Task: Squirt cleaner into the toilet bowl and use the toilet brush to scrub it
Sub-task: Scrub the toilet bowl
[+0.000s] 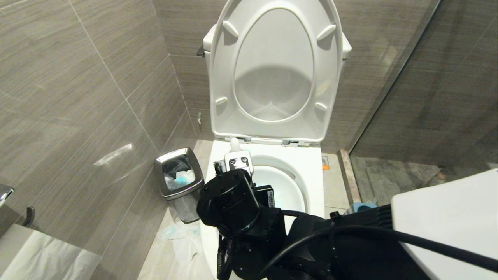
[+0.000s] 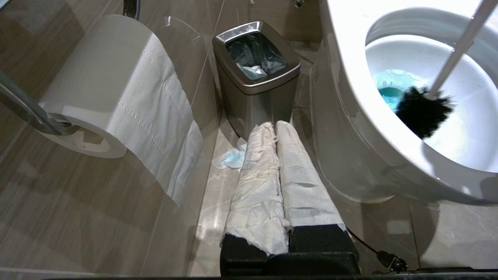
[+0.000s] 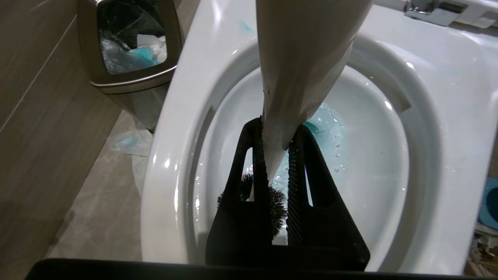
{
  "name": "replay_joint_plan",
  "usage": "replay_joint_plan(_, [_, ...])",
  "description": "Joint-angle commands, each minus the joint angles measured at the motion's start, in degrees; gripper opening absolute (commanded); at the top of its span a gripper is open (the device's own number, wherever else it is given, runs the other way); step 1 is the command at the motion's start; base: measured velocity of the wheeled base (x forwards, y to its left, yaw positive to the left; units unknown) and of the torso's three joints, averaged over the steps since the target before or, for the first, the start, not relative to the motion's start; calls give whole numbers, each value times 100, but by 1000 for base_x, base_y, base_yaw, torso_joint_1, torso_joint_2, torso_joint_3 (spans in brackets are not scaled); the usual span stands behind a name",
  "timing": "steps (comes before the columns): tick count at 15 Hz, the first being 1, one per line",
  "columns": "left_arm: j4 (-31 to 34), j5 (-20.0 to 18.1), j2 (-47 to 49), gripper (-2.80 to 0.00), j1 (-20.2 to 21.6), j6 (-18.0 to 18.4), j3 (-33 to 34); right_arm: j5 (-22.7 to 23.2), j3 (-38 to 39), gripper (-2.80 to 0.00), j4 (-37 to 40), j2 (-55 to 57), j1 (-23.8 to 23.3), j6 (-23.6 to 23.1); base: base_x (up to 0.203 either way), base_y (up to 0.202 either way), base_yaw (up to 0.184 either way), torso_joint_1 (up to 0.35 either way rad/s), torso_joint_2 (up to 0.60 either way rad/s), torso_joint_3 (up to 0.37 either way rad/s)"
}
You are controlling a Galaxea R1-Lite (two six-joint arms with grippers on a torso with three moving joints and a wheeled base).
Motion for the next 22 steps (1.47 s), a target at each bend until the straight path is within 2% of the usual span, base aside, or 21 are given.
replay_joint_plan(1, [-1,2,2,-280,2,2,9,-28,-450,-280,-17,631,-82,8,0,0,0,0,0,0])
replay_joint_plan(7, [-1,2,2,-280,2,2,9,-39,-1653,-280,-6,1027,-843,-265,0,0,0,0,0,0])
replay_joint_plan(13, [-1,2,2,-280,2,2,9,-56,-1899,-280,-37,982,-1570,-340,0,0,0,0,0,0])
replay_joint_plan(16, [-1,2,2,-280,2,2,9,-33,-1698,-280,-13,735,-1876,-374,0,0,0,0,0,0])
replay_joint_plan(22, [-8,2,2,-280,2,2,9,234,108,-280,-33,-430,-1814,-378,0,0,0,0,0,0])
